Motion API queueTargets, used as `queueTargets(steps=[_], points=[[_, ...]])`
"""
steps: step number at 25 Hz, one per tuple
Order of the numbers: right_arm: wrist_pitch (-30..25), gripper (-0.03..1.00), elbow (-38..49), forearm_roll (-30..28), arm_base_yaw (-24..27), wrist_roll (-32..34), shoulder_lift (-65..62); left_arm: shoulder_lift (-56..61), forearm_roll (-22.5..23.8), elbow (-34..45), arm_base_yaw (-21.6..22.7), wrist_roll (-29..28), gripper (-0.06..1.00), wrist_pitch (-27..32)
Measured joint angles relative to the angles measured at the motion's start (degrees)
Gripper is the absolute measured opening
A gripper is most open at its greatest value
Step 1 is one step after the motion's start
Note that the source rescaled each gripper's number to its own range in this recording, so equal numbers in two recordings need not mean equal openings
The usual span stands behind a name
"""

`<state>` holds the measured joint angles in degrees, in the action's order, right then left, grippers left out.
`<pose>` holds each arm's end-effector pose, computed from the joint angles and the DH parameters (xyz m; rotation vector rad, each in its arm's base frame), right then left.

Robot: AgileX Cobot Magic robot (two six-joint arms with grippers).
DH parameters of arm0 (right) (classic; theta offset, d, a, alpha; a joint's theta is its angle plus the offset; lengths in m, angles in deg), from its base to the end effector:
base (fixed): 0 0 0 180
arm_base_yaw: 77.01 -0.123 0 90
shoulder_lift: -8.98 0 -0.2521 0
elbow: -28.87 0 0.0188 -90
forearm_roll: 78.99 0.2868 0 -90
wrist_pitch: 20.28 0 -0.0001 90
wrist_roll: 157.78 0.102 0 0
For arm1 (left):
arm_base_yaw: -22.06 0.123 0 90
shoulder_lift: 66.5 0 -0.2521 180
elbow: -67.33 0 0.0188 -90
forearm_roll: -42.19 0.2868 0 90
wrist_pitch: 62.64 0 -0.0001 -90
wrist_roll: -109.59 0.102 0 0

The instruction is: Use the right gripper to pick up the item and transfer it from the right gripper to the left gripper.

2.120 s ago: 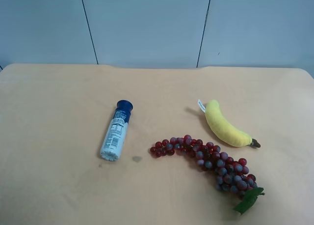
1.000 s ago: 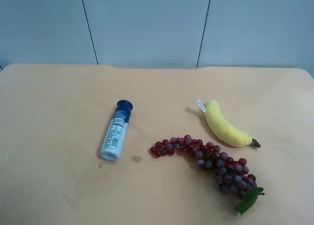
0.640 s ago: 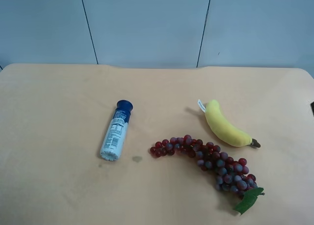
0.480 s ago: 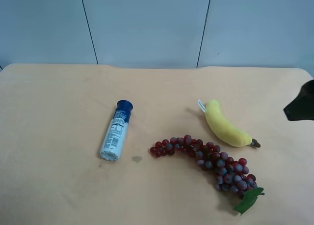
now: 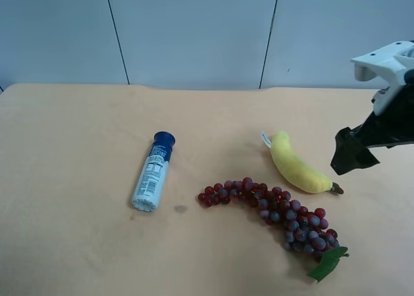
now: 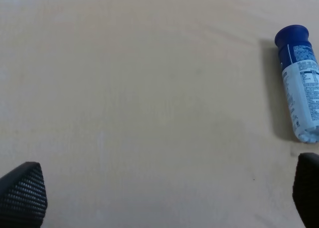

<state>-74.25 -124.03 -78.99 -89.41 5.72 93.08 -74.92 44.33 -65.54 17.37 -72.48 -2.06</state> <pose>0.2679 0.0589 0.1890 -0.7194 2.7917 -0.0134 0.0680 -0.0022 0.2927 0.0444 2.0259 -0.0300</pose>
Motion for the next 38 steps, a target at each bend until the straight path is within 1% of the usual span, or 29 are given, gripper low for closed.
queueTargets(steps=[16, 25, 32, 38], points=[[12.21, 1.00, -0.11, 0.00, -0.01, -8.48, 16.83, 0.00, 0.00, 0.00, 0.00, -0.07, 1.00, 0.00], [18.82, 1.00, -0.11, 0.00, -0.01, -10.40, 24.32, 0.00, 0.00, 0.00, 0.00, -0.01, 1.00, 0.00], [21.42, 1.00, -0.12, 0.00, -0.01, -11.91, 28.37, 0.00, 0.00, 0.00, 0.00, -0.01, 1.00, 0.00], [22.07, 1.00, -0.17, 0.00, -0.01, -12.37, 30.87, 0.00, 0.00, 0.00, 0.00, -0.06, 1.00, 0.00]])
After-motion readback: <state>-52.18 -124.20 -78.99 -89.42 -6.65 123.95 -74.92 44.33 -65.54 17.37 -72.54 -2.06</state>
